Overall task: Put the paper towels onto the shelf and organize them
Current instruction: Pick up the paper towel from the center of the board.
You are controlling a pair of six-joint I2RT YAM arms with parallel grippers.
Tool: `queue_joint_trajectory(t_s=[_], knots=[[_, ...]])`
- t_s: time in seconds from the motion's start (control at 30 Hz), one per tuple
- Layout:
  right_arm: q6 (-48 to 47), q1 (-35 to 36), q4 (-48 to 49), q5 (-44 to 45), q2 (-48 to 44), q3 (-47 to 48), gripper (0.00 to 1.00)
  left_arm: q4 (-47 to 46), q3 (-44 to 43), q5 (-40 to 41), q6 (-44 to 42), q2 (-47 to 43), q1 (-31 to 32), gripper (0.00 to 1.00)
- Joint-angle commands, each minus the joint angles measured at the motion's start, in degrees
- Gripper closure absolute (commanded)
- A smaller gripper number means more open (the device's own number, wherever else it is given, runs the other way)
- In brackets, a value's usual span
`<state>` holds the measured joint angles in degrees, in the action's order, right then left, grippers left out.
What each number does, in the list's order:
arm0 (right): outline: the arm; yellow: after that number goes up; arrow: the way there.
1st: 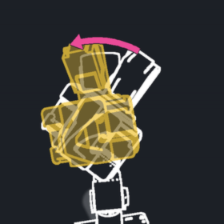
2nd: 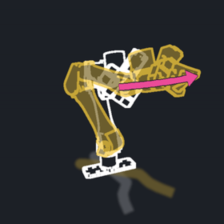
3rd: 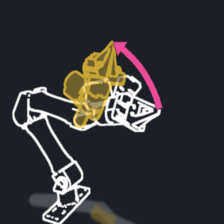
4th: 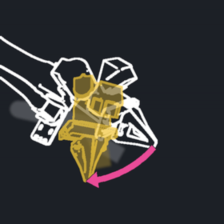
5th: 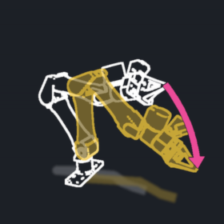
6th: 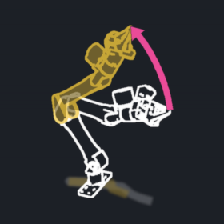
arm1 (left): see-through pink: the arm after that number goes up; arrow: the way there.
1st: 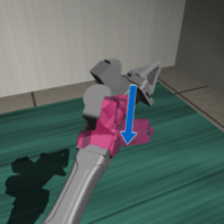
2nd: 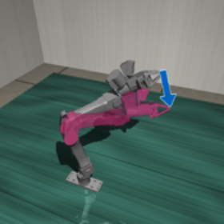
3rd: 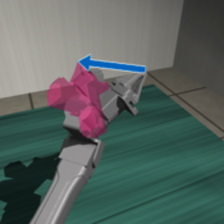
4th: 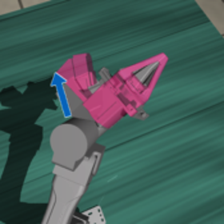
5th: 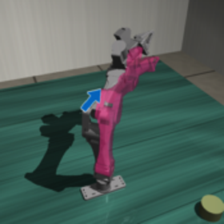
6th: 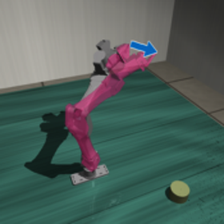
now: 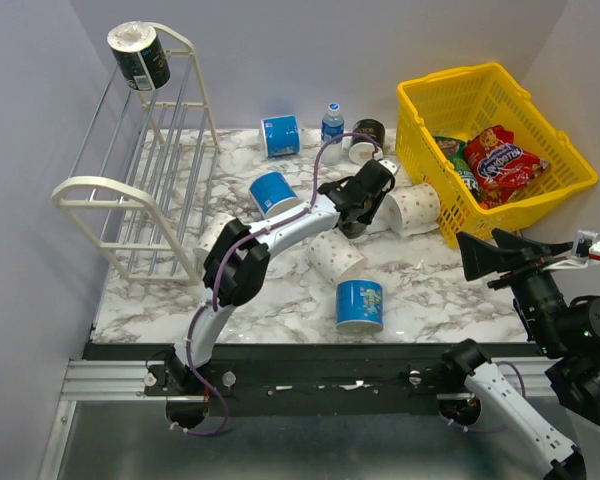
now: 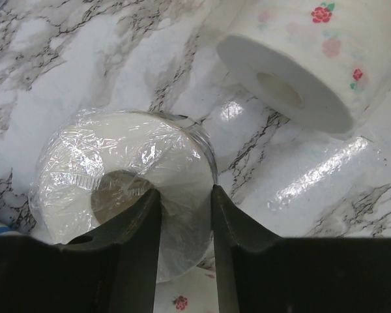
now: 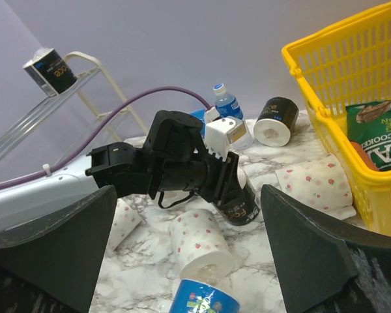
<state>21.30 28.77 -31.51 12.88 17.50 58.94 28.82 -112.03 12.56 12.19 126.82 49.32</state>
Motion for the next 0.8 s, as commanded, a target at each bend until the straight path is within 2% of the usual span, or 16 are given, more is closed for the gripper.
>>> queue_joint_trajectory(t_s=[0.0, 0.03, 0.27, 0.47, 0.6, 0.77], knots=[[-0.8, 0.1, -0.7, 1.3, -1.0, 0.4, 0.0, 3.7, -0.4, 5.6, -1.2, -5.1, 0.0, 0.71], [-0.6, 0.1, -0.7, 1.1, -1.1, 0.4, 0.0, 4.3, -0.8, 7.1, -1.5, -6.6, 0.0, 0.73], [0.1, 0.1, -0.7, -0.1, -1.1, 0.8, 0.0, 12.9, -8.7, 14.6, -3.9, -13.4, 0.0, 0.74], [0.4, 0.1, -1.2, -0.7, -1.5, 1.6, 0.0, 18.7, -18.7, 21.4, -10.6, -19.8, 0.0, 0.75], [1.0, 0.1, -1.8, -1.6, -1.3, 2.0, 0.0, 19.3, -23.8, 26.1, -15.3, -23.2, -0.2, 0.74], [2.1, 0.1, -3.0, -2.4, -1.2, 2.8, 0.0, 20.2, -26.0, 28.0, -17.1, -27.9, -4.9, 0.75]])
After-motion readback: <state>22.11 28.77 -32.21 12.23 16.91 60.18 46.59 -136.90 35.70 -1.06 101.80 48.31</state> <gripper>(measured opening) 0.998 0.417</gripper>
